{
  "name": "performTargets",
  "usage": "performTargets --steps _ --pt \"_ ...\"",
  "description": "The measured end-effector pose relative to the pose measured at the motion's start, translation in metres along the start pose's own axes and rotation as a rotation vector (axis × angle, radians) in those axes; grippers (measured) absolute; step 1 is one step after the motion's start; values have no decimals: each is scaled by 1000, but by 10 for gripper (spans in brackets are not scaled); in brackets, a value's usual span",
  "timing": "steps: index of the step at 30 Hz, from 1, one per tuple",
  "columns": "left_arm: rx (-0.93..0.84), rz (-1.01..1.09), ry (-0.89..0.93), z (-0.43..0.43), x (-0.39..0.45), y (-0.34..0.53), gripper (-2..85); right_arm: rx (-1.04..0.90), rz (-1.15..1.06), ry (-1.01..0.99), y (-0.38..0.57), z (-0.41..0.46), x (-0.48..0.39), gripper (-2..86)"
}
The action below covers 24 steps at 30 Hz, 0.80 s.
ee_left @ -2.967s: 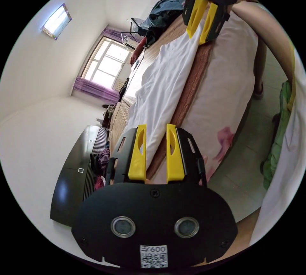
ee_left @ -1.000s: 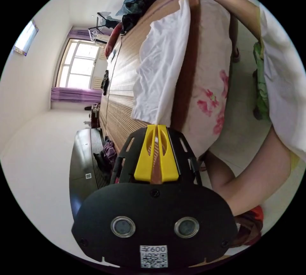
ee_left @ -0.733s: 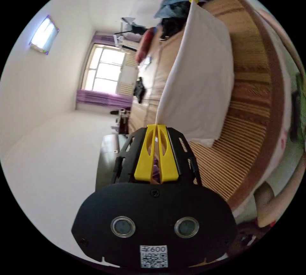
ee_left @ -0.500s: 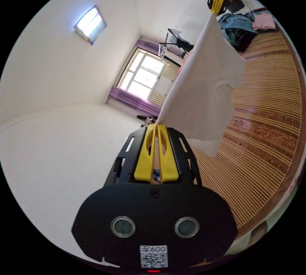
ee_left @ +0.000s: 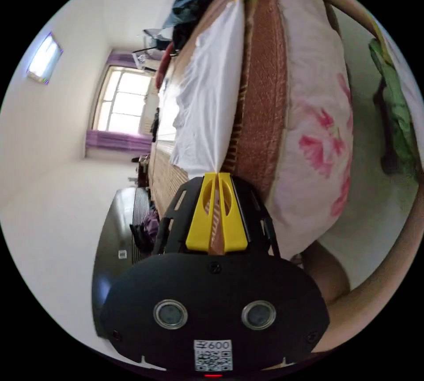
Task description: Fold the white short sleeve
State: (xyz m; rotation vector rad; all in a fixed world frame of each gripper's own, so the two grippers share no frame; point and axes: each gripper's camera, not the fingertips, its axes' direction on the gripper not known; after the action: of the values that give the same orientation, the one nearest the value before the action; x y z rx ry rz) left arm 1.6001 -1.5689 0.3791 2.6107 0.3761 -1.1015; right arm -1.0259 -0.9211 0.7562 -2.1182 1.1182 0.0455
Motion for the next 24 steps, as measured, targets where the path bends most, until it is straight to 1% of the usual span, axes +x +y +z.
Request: performTargets --steps 2,3,8,9,12,13,14,15,16,17,18,20,21,23,24 --pt "2 -83 44 -13 -9 13 14 6 88 -75 10 -21 19 -9" --pt "4 -89 40 -15 -10 16 14 10 103 -89 13 -25 24 -9" --pt "1 -142 -65 -28 -12 40 16 45 255 -152 43 -53 63 -9" --pt "-1 -163 -61 -29 -15 43 16 49 279 -160 48 -55 69 -8" --pt "-20 -280 -39 -38 -30 68 18 57 441 -215 75 -66 99 -8" --pt "-46 -318 -46 -42 -33 80 18 60 514 -245 86 -72 112 -7" --pt "-114 -356 -60 -42 -37 93 17 57 600 -269 97 -78 125 -7" --pt "-154 -383 -67 -42 -39 99 16 52 639 -272 101 -81 131 -7" --pt "-214 -466 -73 -43 -48 114 14 42 726 -257 111 -89 143 -7" --pt "-229 -569 -65 -49 -59 129 13 35 811 -220 122 -98 154 -8" --pt "-224 -622 -57 -53 -66 136 12 30 854 -192 127 -103 159 -8" --pt "-172 -784 -29 -68 -95 145 9 23 1017 -84 145 -125 180 -8" --pt "-155 -819 -25 -71 -102 144 8 40 1037 -64 146 -131 183 -8" --pt "-35 -965 3 -80 -124 126 6 212 1108 -5 141 -156 189 -8" --pt "9 -999 19 -81 -127 119 6 266 1133 -9 137 -159 189 -8"
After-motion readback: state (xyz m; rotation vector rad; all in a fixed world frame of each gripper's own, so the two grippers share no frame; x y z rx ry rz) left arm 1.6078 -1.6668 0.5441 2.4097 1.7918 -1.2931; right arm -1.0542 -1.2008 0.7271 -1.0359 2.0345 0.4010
